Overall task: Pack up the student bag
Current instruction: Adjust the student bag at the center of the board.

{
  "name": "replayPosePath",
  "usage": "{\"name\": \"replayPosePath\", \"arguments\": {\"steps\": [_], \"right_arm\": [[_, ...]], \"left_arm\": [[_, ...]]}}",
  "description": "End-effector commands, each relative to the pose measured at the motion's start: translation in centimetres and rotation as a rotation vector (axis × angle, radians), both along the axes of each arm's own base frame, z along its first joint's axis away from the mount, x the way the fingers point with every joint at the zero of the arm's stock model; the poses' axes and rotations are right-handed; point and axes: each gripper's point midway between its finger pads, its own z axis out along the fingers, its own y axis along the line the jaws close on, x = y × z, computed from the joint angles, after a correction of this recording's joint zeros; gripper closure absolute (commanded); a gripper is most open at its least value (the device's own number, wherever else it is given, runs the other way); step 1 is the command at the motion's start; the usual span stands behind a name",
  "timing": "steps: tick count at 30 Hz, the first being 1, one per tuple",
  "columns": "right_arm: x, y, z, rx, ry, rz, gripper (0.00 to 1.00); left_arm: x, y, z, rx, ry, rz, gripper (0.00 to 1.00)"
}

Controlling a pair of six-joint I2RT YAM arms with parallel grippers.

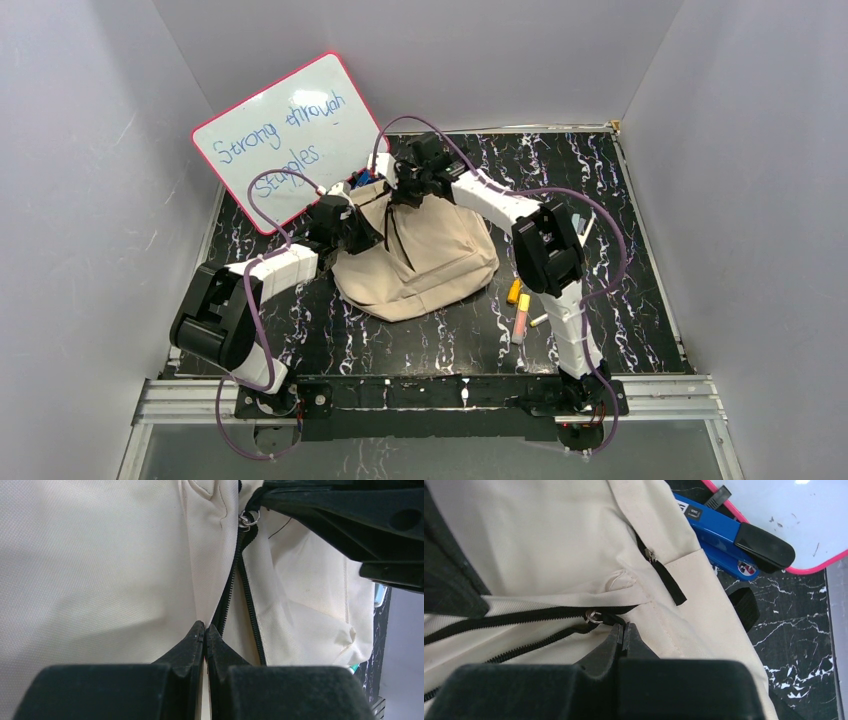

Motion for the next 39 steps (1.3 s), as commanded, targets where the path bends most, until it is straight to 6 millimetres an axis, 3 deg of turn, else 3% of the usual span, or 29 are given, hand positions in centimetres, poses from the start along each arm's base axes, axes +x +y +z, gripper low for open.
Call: {"name": "replayPosePath", "arguments": {"steps": [1, 11, 24, 28, 32, 35, 39], "right_arm": [[1.6, -0.3, 9.6, 0.108, -0.227, 0.103, 1.0], [-3.5, -0.3, 8.8, 0.092, -0.087, 0.321, 1.0], [-9.5, -3.7, 3.3, -0.13, 0.143, 0.354, 1.0], [-10.8, -3.6, 3.7, -0.099, 0.169, 0.387, 1.0], [-9.3, -2.3, 5.0, -0.035, 0.086, 0.357, 1.0], [-6.2, -0.8, 6.4, 0.021, -0.02, 0.269, 1.0], [-2.4, 0.3, 6.8, 0.031, -0.115, 0.163, 1.0]], "left_arm": [[-2.3, -0.4, -0.4, 0.006, 0.076, -0.06, 1.0], [-2.1, -0.5, -0.1, 0.005, 0.074, -0.065, 1.0], [-2.3, -0.7, -0.2, -0.003, 0.085, -0.074, 1.0], [-2.3, -0.7, -0.3, -0.003, 0.087, -0.077, 1.0], [-2.4, -0.7, -0.3, -0.004, 0.088, -0.077, 1.0], [-2.4, -0.7, -0.3, -0.005, 0.087, -0.077, 1.0], [-2.4, -0.7, -0.2, -0.006, 0.084, -0.077, 1.0]]}}
